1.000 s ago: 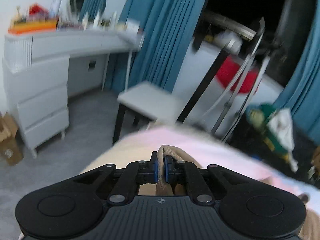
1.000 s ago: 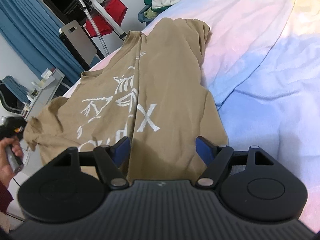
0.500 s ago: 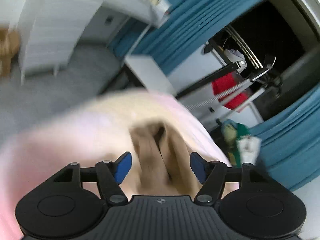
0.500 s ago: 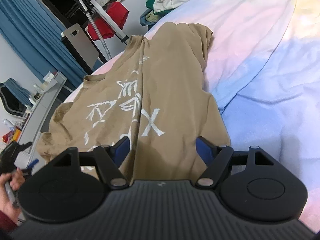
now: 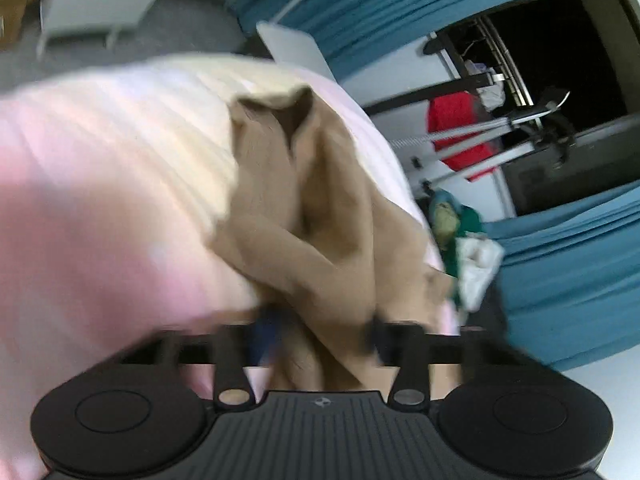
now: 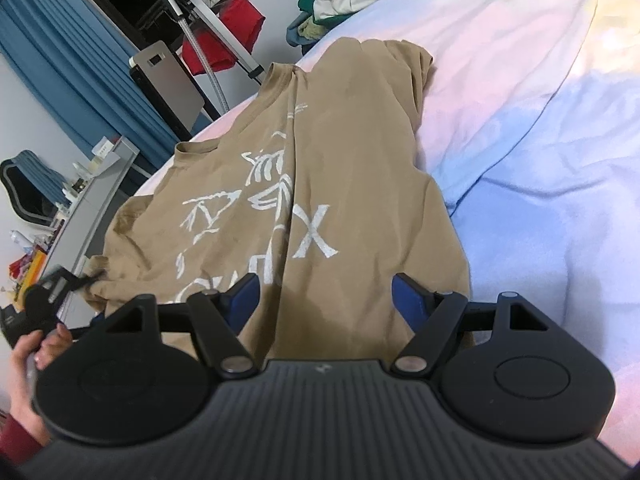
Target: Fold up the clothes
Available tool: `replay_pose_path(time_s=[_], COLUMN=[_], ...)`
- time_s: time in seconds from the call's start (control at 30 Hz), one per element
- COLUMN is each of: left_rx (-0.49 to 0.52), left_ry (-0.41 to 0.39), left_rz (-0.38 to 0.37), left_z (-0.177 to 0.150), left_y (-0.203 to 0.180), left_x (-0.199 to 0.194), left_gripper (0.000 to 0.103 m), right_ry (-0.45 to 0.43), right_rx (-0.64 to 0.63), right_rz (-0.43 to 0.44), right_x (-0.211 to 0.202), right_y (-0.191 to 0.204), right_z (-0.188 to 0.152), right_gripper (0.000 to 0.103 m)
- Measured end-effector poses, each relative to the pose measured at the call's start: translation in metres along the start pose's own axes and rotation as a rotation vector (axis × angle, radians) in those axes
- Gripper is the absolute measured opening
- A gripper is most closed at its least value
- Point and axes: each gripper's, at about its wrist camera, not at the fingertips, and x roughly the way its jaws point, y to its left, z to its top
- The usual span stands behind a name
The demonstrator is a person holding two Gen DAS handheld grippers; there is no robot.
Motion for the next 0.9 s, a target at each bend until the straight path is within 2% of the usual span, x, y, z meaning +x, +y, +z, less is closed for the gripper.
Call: replay_pose_path(time_s=[0.07, 0.13, 0.27, 0.33, 0.4, 0.5, 0.57, 0.63, 0.77, 0.87, 0.9], left_rx=[0.044, 0.164, 0.408, 0.491, 0.550, 0.600, 0.603, 0.579, 0.527, 0.487, 0.492], left_ry=[-0.021, -0.030, -0.026, -0.021, 0.002, 0.004, -0.015, -0.048, -0.163, -0.171, -0.167], left_rz=[0.052, 0.135, 0.300, 0.331, 0.330, 0.327, 0.322, 0.295, 0.188, 0.082, 0.074], left_z=[-0.001, -0.008, -0.026, -0.034, -0.035, -0.031, -0.025, -0.015, 0.005, 0.017, 0.019], left_y=[-0.001, -0.014, -0.039, -0.042, -0.044, -0.046, -0.043, -0.038, -0.032, -0.025, -0.025], left_x=[-0.001, -0.009, -0.020, -0.025, -0.027, -0.038, -0.050, -0.064, -0.082, -0.076, -0.071], left_gripper=[0.006, 0.005, 0.006, 0.008, 0.010, 0.020, 0.032, 0.034, 0.032, 0.032, 0.032], right_ry=[0.003, 0.003, 0.005, 0.005, 0.005, 0.006, 0.007, 0.008, 0.009, 0.009, 0.009], right_rx=[-0.005, -0.014, -0.038, -0.039, -0.036, -0.033, -0.033, -0.033, -0.032, -0.035, -0.036], right_rz=[-0.006, -0.013, -0.025, -0.026, -0.024, -0.021, -0.021, -0.022, -0.021, -0.022, -0.023], right_x=[0.004, 0.006, 0.008, 0.008, 0.008, 0.007, 0.008, 0.008, 0.008, 0.009, 0.009], right_y=[0.001, 0.002, 0.005, 0.004, 0.003, 0.002, 0.002, 0.002, 0.002, 0.003, 0.003], right_z=[0.000, -0.001, -0.003, -0.003, -0.001, -0.001, -0.001, -0.001, 0.000, -0.001, -0.001], right_gripper=[0.076, 0.076, 0.075, 0.075, 0.075, 0.075, 0.075, 0.075, 0.075, 0.075, 0.075])
